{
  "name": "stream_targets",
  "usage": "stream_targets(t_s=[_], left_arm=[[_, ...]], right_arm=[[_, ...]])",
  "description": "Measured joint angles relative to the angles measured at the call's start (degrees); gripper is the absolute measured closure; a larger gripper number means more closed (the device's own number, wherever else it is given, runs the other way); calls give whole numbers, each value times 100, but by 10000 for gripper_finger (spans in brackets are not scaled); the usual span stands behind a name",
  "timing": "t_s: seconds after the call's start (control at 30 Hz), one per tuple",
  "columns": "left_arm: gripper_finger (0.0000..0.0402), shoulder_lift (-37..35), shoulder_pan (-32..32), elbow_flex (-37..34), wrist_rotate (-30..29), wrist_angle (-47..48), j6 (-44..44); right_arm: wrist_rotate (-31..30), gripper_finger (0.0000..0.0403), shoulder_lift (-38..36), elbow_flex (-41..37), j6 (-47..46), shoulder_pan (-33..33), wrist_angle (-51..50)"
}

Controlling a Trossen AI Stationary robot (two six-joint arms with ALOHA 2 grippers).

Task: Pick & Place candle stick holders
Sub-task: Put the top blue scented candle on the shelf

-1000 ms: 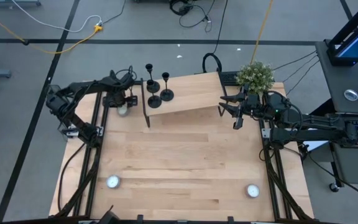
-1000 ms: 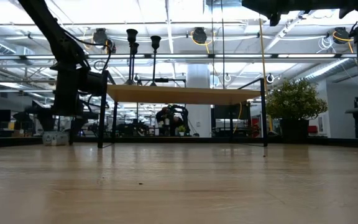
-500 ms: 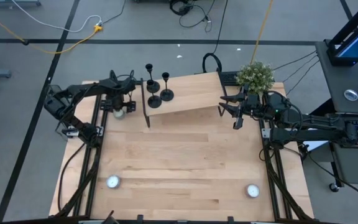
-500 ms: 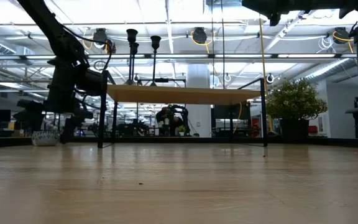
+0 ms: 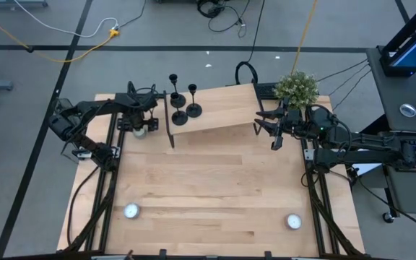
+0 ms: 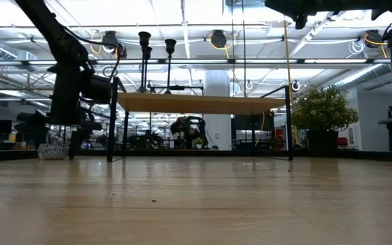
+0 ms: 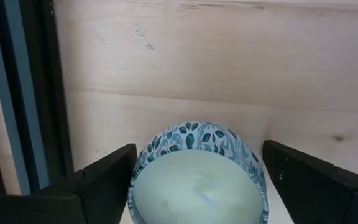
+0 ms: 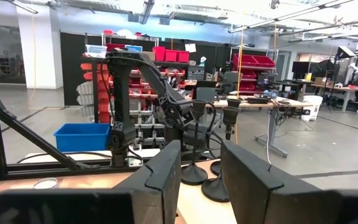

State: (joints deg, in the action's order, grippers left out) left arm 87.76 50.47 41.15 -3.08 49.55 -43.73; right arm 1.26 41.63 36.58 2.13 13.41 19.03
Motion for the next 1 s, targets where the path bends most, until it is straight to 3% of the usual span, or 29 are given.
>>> stream_targets(t_s=[0.33,1.0], left_arm=[[87,7,-249,-7,-21,14,153],[79,18,-298,-9,67,76,300]], right_arm=[[0,298,0,0,2,0,0],[0,298,2,0,2,0,-2]])
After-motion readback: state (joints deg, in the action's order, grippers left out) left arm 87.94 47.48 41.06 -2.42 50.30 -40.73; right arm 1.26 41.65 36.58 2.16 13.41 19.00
